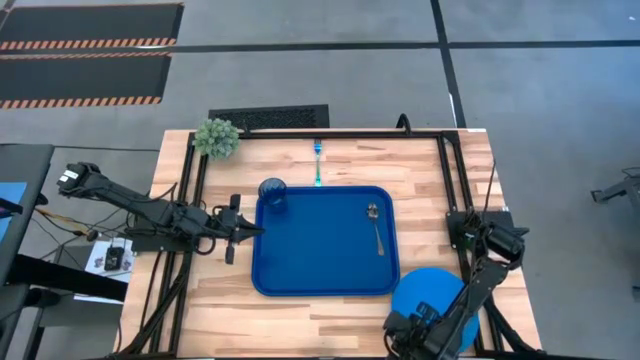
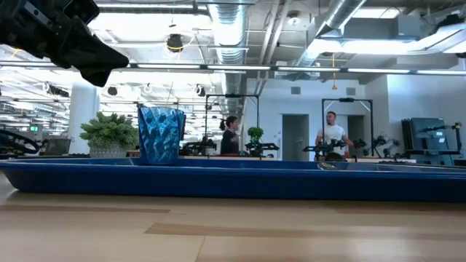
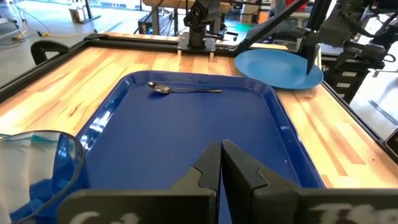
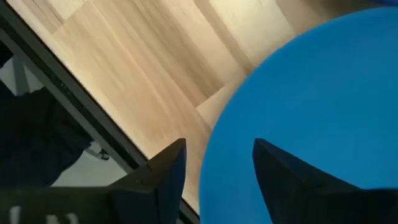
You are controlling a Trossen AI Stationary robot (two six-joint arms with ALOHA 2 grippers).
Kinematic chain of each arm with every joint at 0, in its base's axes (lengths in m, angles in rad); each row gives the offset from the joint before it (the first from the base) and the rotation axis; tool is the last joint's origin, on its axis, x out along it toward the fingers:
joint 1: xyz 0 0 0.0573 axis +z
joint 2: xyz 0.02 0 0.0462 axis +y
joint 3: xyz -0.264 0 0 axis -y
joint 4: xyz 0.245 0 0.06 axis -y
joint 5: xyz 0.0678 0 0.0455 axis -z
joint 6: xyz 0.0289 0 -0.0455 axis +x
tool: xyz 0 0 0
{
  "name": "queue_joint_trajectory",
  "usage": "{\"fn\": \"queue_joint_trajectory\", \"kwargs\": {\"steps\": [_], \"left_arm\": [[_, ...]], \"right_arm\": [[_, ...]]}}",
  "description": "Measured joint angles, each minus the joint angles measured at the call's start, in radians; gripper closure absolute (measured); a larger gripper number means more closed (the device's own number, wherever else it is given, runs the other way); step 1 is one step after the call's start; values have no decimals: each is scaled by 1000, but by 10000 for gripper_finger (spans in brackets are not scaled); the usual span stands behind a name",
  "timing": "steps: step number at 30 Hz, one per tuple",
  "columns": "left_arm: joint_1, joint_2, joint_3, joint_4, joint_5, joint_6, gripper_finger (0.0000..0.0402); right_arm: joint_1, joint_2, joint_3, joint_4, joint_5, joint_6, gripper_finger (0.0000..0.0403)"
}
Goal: Pick and place plate/cup/fork/spoon on tray
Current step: Put the blue plate on the blue tray
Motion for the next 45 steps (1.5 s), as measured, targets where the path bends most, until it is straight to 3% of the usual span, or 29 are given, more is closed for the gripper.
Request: {"fn": "queue_joint_trajectory", "kwargs": {"steps": [9,45], "left_arm": [[0,0,0,-7,0,-1,401],[0,0,0,-7,-4,3,401]], "right_arm": [[-27,42,0,17,-108,7,199],[-46,69,-36,-6,-157,37,206]]}}
